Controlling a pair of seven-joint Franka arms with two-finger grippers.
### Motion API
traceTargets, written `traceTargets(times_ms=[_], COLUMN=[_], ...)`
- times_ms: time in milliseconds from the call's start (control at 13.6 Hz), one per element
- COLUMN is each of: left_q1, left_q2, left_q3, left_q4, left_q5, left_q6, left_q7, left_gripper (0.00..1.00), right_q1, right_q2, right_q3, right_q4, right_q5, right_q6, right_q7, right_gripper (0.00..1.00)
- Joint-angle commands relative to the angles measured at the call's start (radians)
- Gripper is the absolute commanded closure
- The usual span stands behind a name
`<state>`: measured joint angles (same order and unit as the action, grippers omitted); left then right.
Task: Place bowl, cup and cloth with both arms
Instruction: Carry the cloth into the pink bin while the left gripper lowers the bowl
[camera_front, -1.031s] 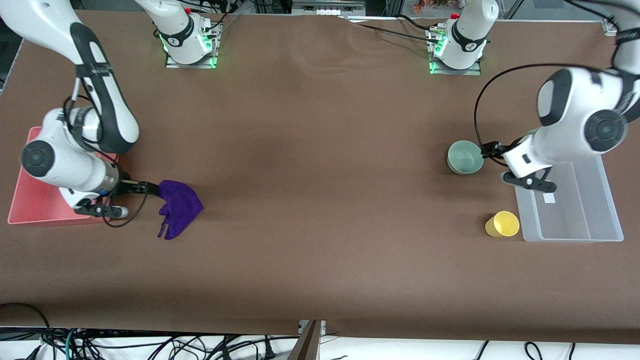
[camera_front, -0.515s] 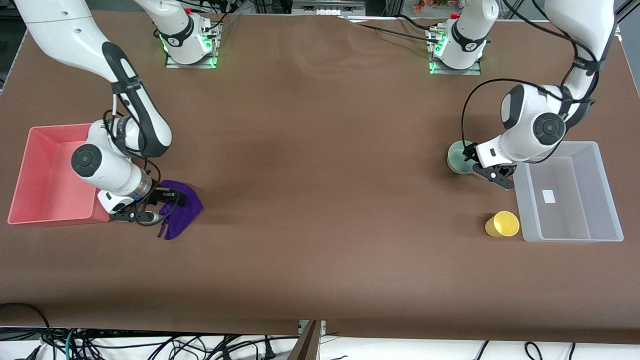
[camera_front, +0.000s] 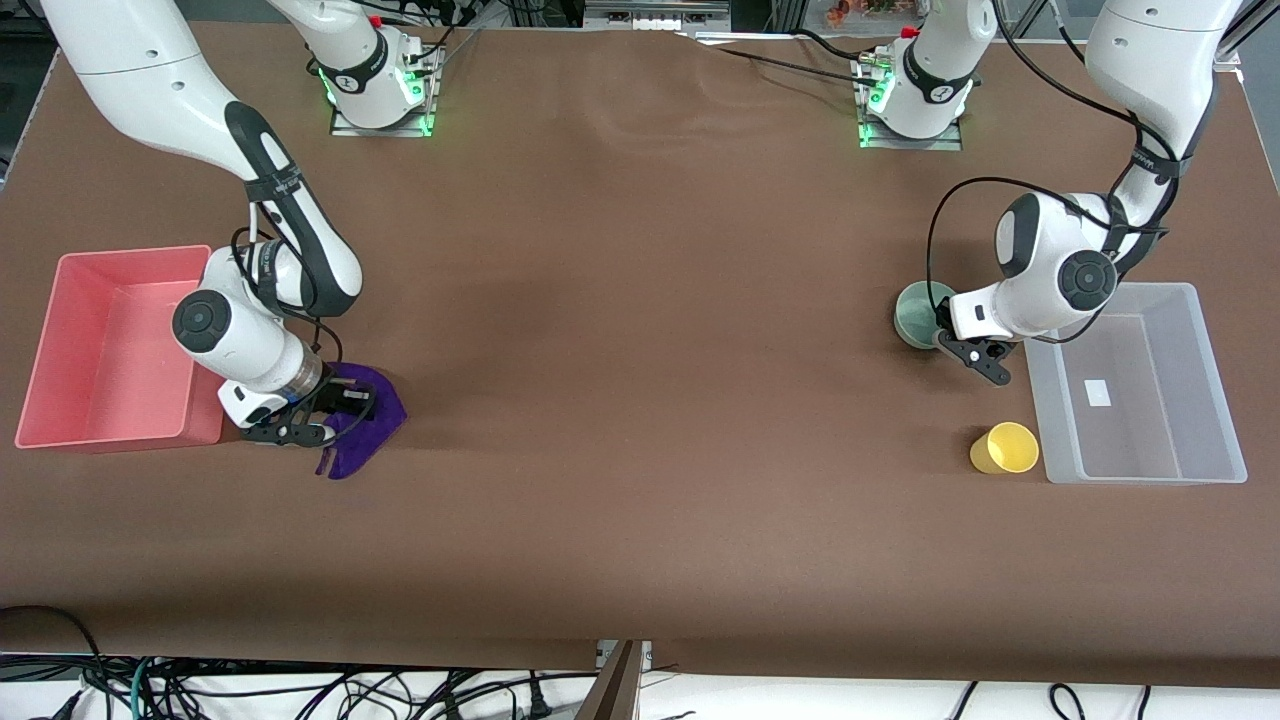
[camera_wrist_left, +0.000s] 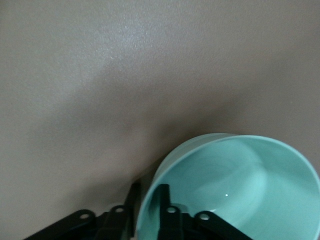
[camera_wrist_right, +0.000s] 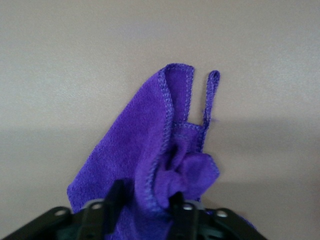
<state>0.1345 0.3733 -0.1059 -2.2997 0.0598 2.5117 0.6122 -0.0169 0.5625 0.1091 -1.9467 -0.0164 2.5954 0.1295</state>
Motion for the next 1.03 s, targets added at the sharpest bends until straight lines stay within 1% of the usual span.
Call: traceTargets(times_ms=[0,74,147,221,368,442,515,589,736,883,957], left_q1=[0.004,0.004,0.004,0.004,0.005,0.014,0.042,0.072,0.138,0.198,0.229], left_q2=[-0.011,-0.036,-0.071,-0.098,-0.113,-0.11,-0.105,-0.1,-0.065,-0.012,0.021], left_q3=[-0.005,-0.006,-0.006,-0.006,-0.003,0.005,0.005,0.006,0.006,0.006,0.006], left_q4=[0.02,0.02,0.038,0.087,0.254,0.338,0.408,0.451,0.514,0.58,0.597], left_q5=[0.017,0.014,0.006,0.006,0.003,0.003,0.014,0.018,0.093,0.156,0.161], left_q6=[-0.013,-0.026,-0.08,-0.174,-0.436,-0.553,-0.632,-0.664,-0.66,-0.656,-0.645], left_q7=[0.012,0.009,0.009,0.009,0.014,0.017,0.018,0.026,0.108,0.168,0.196], left_gripper=[1.0,1.0,1.0,1.0,1.0,1.0,1.0,1.0,1.0,1.0,1.0], right_q1=[0.005,0.002,0.0,-0.006,-0.037,-0.049,-0.049,-0.051,-0.052,-0.057,-0.06], right_q2=[-0.048,-0.065,-0.084,-0.108,-0.174,-0.2,-0.216,-0.226,-0.246,-0.262,-0.257], right_q3=[0.001,0.0,-0.002,-0.005,-0.014,-0.049,-0.098,-0.155,-0.27,-0.398,-0.445], right_q4=[0.014,0.047,0.09,0.122,0.181,0.221,0.257,0.291,0.321,0.307,0.289], right_q5=[0.003,0.001,-0.002,-0.01,-0.013,-0.013,-0.011,-0.011,-0.011,-0.011,-0.01], right_q6=[-0.05,-0.125,-0.212,-0.303,-0.496,-0.599,-0.692,-0.777,-0.877,-0.896,-0.888], right_q7=[-0.002,-0.005,-0.011,-0.014,-0.088,-0.176,-0.268,-0.357,-0.528,-0.699,-0.755], right_gripper=[1.0,1.0,1.0,1.0,1.0,1.0,1.0,1.0,1.0,1.0,1.0])
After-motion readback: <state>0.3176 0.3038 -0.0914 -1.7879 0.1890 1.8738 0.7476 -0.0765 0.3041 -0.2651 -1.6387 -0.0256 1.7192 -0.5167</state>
